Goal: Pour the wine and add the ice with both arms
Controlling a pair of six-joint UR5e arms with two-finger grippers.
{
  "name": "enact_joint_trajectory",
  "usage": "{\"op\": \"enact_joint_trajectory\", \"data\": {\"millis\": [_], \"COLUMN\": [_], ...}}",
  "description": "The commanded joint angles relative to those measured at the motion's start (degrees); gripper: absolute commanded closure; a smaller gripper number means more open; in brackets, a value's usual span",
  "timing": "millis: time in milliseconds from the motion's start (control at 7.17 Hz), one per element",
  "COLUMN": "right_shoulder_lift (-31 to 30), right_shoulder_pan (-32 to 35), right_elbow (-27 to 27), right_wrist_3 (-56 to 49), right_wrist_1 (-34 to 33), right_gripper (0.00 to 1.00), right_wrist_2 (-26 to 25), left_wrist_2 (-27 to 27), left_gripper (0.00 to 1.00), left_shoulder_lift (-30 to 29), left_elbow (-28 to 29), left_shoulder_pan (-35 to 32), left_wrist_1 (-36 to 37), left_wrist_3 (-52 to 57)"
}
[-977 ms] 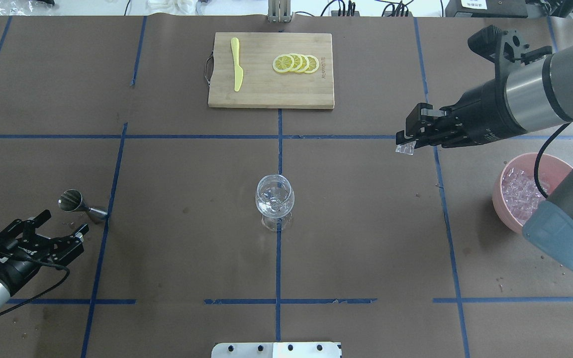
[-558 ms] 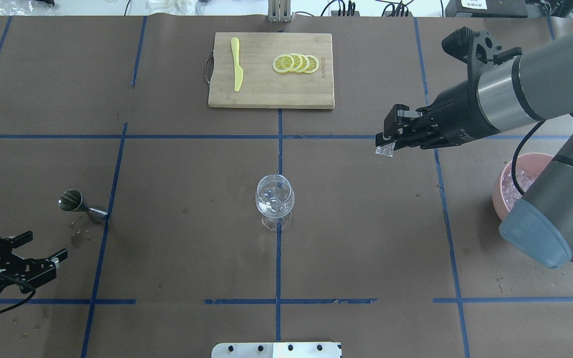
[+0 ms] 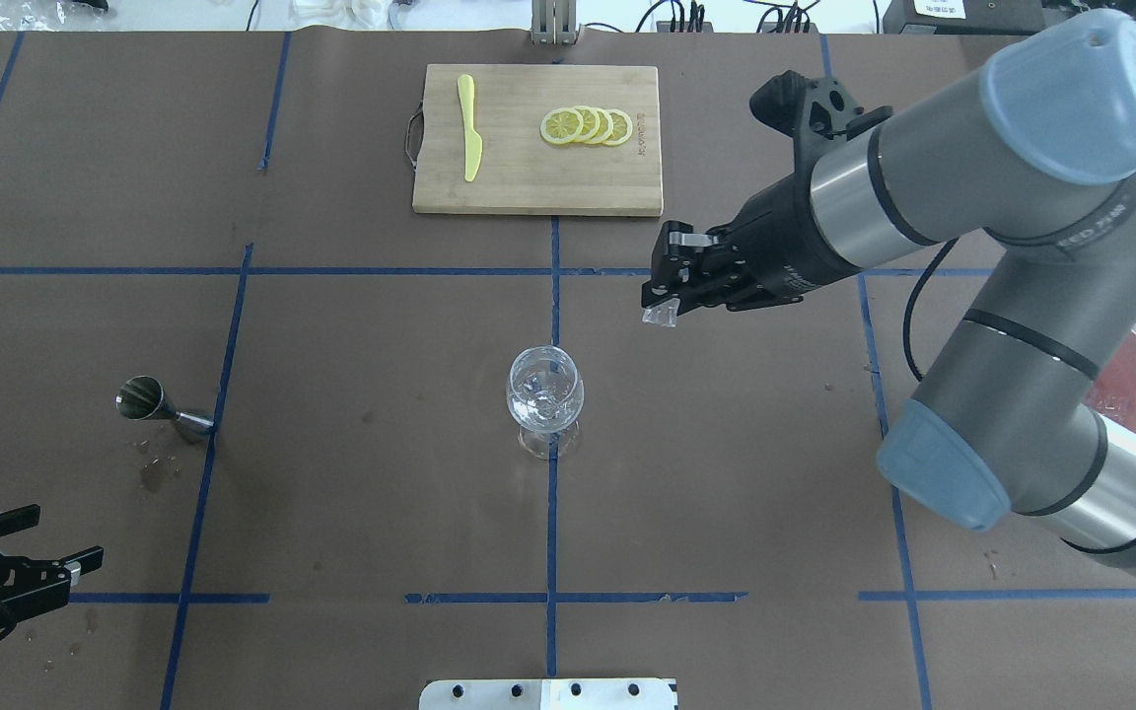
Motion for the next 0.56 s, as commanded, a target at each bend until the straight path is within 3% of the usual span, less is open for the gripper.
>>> {"op": "enact_joint_trajectory", "data": {"millis": [0,279,419], "right_shoulder_lift": [5.2,8.9,8.8], "right_shoulder_pan": [-2.1,-5.5,-6.7], "right_elbow": [-4.8,-7.8,-7.8], "right_wrist_3": [0.3,2.6,2.8], "right_wrist_1": [0.0,0.0,-0.2], "right_gripper": [1.00,1.00,1.00], "right_wrist_2": [-1.5,-6.8,-7.2], "left_wrist_2": [-7.2,-9.8,-15.1], "left_gripper": [0.00,0.00,0.00], "left_shoulder_lift": [0.1,0.1,-0.1], "left_elbow": [-9.6,-13.2,-14.2], "left_shoulder_pan": [-0.8,-2.5,-7.1], "left_wrist_1": [13.0,16.2,16.6], "left_wrist_3": [-5.3,-5.5,-5.4]}}
